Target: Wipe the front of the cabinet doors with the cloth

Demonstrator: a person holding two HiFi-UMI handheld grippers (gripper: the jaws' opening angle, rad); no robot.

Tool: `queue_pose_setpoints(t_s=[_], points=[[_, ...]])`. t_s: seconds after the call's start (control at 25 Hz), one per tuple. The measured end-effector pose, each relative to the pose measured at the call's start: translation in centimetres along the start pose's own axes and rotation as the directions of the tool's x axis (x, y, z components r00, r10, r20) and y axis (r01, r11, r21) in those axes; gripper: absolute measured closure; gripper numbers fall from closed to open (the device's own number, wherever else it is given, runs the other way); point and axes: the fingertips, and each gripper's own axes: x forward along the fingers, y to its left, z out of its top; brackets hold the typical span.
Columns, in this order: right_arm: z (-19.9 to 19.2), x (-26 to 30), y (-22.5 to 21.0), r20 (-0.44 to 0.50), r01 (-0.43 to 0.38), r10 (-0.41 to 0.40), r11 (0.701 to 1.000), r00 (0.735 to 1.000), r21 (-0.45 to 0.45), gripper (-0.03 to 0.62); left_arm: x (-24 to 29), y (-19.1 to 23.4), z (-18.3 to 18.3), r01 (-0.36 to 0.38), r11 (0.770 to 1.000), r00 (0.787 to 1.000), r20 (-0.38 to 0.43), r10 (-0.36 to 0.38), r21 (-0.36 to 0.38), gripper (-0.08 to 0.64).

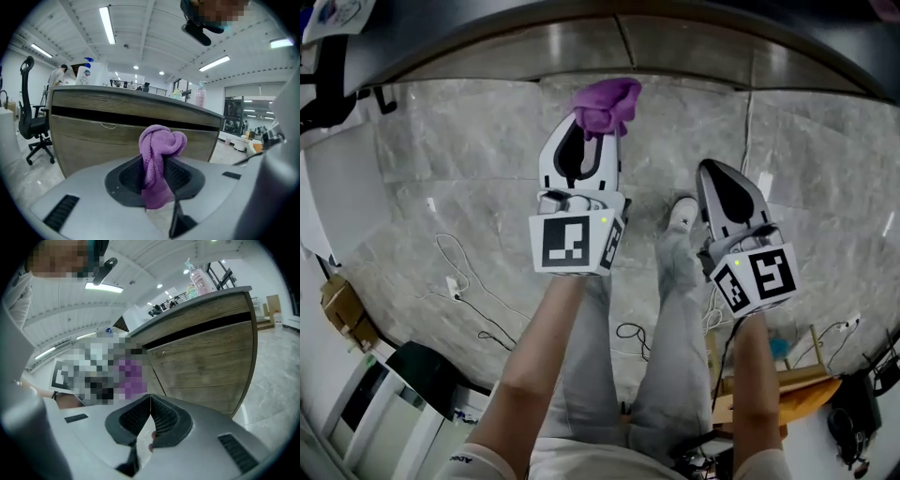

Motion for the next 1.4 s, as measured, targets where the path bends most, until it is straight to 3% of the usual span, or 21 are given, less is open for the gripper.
queue_pose_setpoints(t_s=[0.16, 0.6, 0.8, 1.16, 1.4], points=[[0.4, 1.4, 1.9, 0.015, 0.042, -0.042, 0.998, 0.999, 0.042, 0.565, 2.1, 0.7, 2.4, 0.078, 0.997, 0.997, 0.024, -0.077, -0.016, 0.456], [1.4, 5.7, 3.8, -0.002, 0.093, -0.093, 0.995, 0.996, 0.042, 0.565, 6.0, 4.2, 4.6, 0.155, 0.988, 0.986, 0.062, -0.155, 0.008, 0.456], [1.7, 7.2, 5.0, -0.025, 0.099, -0.098, 0.995, 0.995, 0.023, 0.565, 5.2, 8.1, 3.8, 0.102, 0.994, 0.994, 0.045, -0.1, -0.039, 0.456], [1.7, 12.6, 10.0, -0.051, 0.043, -0.043, 0.999, 0.998, -0.011, 0.565, 2.5, 18.5, 4.0, 0.023, 0.999, 0.999, 0.044, -0.024, 0.023, 0.456], [1.8, 16.1, 14.5, -0.089, -0.039, 0.034, 0.997, 0.995, -0.064, 0.565, -0.1, 26.6, 4.1, -0.108, 0.994, 0.992, 0.063, 0.108, 0.004, 0.456]])
